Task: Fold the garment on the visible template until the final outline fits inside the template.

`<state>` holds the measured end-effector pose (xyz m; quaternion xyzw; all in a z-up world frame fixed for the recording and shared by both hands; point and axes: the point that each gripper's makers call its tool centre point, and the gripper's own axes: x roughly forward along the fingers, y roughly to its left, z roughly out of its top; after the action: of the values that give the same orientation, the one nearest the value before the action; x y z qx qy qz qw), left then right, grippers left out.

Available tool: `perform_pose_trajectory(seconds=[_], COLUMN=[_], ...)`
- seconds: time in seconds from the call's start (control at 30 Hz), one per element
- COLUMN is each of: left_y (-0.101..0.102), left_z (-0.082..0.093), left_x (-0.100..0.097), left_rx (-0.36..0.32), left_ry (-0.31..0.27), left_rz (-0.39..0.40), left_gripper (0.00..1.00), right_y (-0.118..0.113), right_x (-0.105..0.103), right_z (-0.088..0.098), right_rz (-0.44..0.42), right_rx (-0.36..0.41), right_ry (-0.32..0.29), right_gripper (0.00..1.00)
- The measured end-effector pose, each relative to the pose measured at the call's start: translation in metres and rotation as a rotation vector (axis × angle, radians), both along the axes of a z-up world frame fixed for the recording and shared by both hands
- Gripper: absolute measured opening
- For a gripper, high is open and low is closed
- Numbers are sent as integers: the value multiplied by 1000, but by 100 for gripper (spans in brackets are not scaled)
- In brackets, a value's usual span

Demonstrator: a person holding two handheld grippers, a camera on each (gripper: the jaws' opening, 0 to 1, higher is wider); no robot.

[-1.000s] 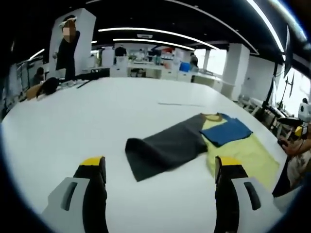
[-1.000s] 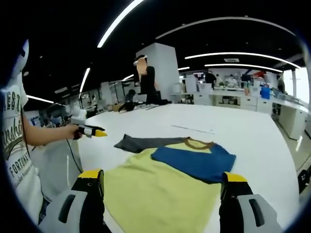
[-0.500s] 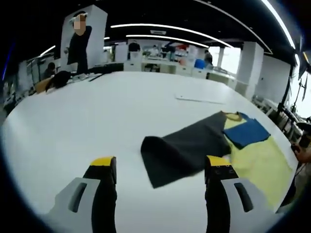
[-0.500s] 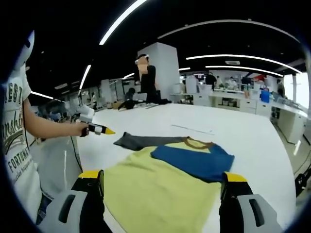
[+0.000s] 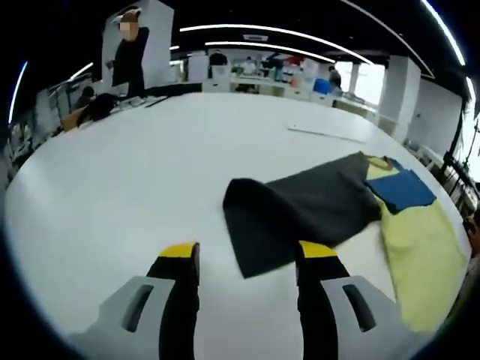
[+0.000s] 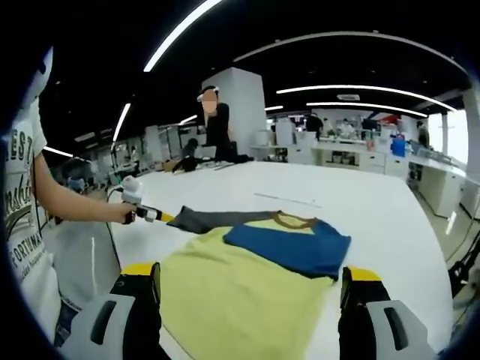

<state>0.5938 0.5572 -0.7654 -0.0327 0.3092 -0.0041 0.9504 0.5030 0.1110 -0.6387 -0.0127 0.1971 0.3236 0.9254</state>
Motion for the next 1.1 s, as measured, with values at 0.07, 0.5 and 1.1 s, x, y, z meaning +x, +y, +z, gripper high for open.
perform_pose_trajectory(seconds=[0.07, 0.5, 1.1], left_y=[8, 6, 5], left_z=[-2, -9, -7], left_x=[0, 9, 18], left_rx=[44, 33, 34], left_ry=[-6, -36, -51], left_rz=[31, 63, 95], left_gripper=[46, 37, 20], right_y=[-2, -16, -18], right_x=[-2, -9, -7], right_z=[-2, -4, -8], right_rz=[-7, -69, -93], right_rx=[-9, 9, -6], right_ry=[5, 10, 9], right_gripper=[99, 99, 98])
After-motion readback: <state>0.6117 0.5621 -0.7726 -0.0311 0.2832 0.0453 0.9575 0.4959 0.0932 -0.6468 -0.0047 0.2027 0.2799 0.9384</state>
